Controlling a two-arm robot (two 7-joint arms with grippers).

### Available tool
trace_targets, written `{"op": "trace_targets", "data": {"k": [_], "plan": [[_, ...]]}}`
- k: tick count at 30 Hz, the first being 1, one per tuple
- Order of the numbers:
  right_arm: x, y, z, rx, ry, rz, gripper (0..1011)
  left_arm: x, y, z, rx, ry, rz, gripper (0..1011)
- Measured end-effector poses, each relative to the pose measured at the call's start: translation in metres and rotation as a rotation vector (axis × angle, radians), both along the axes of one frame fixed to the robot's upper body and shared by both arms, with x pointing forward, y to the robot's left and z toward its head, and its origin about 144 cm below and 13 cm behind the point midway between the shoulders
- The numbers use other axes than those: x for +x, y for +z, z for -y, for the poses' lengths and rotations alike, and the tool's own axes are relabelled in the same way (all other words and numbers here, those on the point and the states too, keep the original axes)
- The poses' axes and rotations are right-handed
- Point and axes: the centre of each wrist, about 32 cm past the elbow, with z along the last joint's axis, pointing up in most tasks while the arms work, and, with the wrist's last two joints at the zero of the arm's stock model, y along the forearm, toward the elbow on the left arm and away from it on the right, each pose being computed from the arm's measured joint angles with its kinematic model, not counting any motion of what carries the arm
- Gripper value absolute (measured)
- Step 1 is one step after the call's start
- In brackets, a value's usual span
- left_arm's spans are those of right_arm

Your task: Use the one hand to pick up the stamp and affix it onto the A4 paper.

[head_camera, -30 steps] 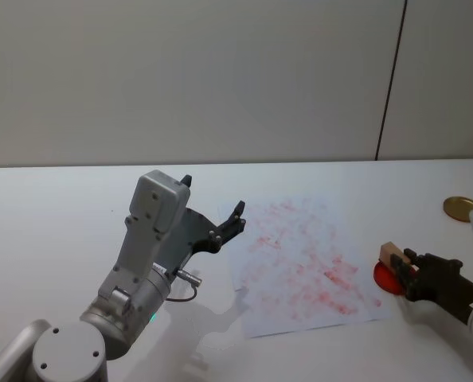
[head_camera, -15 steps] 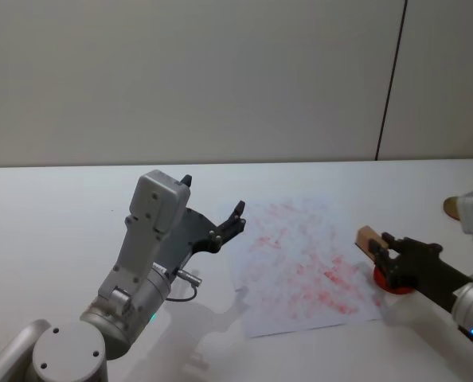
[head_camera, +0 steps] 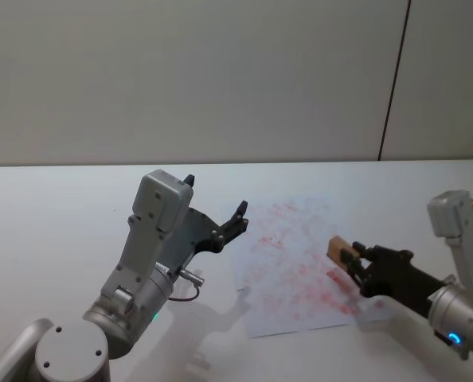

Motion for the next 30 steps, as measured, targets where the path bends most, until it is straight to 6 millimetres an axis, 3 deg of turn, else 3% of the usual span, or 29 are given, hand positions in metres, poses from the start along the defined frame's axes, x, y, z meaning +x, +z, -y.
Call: {"op": "trace_targets", "data": {"k": [30], "plan": [[-0.003,-0.015,-0.013,-0.044,0.071,-0.079,216,0.0,0.0,0.0,0.0,0.0,0.0,993]]}}
